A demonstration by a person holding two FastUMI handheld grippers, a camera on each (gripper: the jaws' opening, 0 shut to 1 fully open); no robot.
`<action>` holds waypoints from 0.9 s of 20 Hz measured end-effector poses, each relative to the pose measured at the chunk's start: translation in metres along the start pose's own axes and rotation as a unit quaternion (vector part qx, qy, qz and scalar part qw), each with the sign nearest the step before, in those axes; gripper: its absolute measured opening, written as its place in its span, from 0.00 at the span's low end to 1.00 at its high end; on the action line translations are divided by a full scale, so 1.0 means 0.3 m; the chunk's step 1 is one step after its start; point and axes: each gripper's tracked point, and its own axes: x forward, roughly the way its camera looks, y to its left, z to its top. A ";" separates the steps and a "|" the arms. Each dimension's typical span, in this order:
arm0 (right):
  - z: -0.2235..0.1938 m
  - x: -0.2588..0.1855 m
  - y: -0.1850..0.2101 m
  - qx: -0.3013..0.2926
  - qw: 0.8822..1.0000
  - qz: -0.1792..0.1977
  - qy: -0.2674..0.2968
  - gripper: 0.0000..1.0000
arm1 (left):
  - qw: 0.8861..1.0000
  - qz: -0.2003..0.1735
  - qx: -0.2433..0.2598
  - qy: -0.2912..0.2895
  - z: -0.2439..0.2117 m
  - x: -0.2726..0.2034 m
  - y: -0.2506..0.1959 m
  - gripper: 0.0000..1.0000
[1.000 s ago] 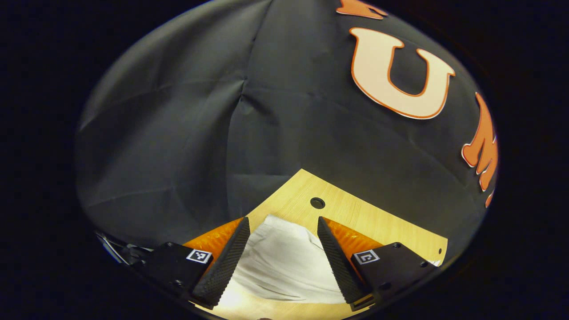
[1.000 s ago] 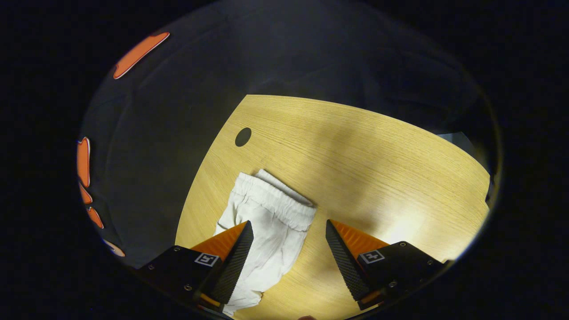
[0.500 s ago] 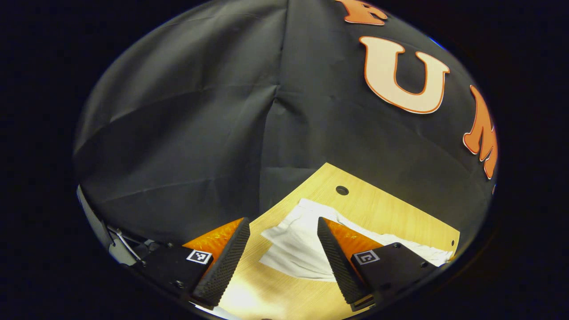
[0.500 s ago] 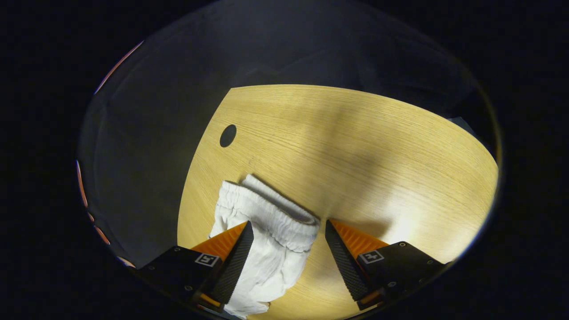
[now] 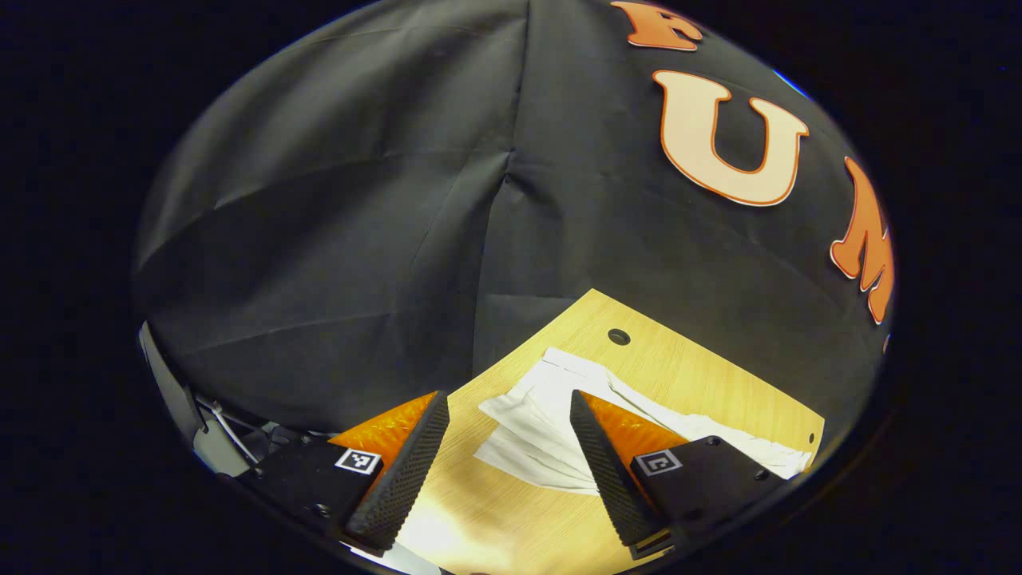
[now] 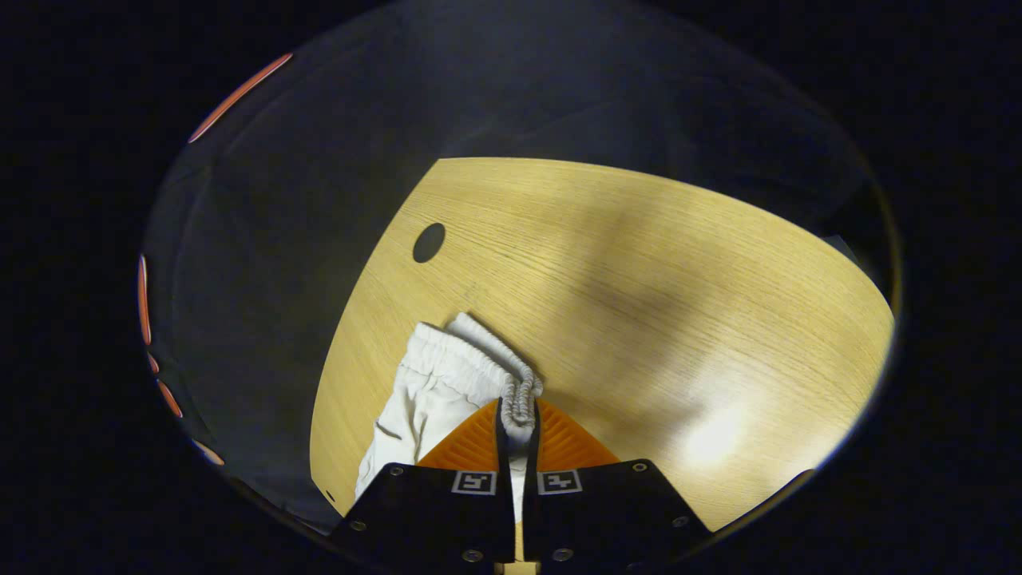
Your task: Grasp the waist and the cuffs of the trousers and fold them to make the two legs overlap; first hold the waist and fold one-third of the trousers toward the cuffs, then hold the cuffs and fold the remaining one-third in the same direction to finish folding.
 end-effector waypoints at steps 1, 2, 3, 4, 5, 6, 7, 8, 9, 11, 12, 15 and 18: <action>0.006 -0.042 0.043 -0.004 1.000 0.014 -0.008 0.04 | 1.000 -0.008 0.002 0.001 -0.005 -0.001 -0.004 1.00; 0.010 -0.081 0.085 -0.009 1.000 0.027 -0.013 0.04 | 1.000 -0.017 0.003 0.003 -0.002 0.004 -0.013 1.00; 0.009 -0.118 0.128 -0.017 0.999 0.038 -0.020 0.04 | 1.000 -0.026 0.004 0.004 -0.005 0.006 -0.016 0.99; 0.007 -0.154 0.172 -0.030 0.998 0.051 -0.029 0.04 | 0.999 -0.035 0.007 0.007 -0.004 0.008 -0.022 0.99; -0.001 -0.191 0.221 -0.046 0.996 0.061 -0.040 0.04 | 0.999 -0.044 0.013 0.008 0.000 0.010 -0.026 1.00; -0.011 -0.235 0.264 -0.064 0.995 0.065 -0.051 0.04 | 0.998 -0.053 0.018 0.009 0.003 0.015 -0.029 1.00; -0.028 -0.298 0.306 -0.079 0.992 0.072 -0.063 0.04 | 0.998 -0.062 0.023 0.011 0.001 0.022 -0.031 0.99; -0.049 -0.352 0.365 -0.090 0.990 0.081 -0.073 0.04 | 0.997 -0.072 0.027 0.014 0.003 0.030 -0.035 1.00; -0.073 -0.403 0.418 -0.098 0.988 0.091 -0.078 0.04 | 0.996 -0.082 0.034 0.020 0.003 0.041 -0.040 1.00; -0.088 -0.475 0.507 -0.110 0.984 0.108 -0.085 0.04 | 0.993 -0.097 0.048 0.036 0.004 0.050 -0.050 1.00; -0.115 -0.501 0.547 -0.118 0.983 0.109 -0.090 0.04 | 0.992 -0.106 0.051 0.042 0.013 0.052 -0.057 1.00; -0.285 -0.520 0.711 -0.155 0.977 0.111 -0.099 0.04 | 0.990 -0.123 0.054 0.044 0.026 0.053 -0.047 1.00; -0.462 -0.522 0.869 -0.173 0.974 0.129 -0.076 0.04 | 0.989 -0.126 0.068 0.040 0.049 0.044 -0.044 1.00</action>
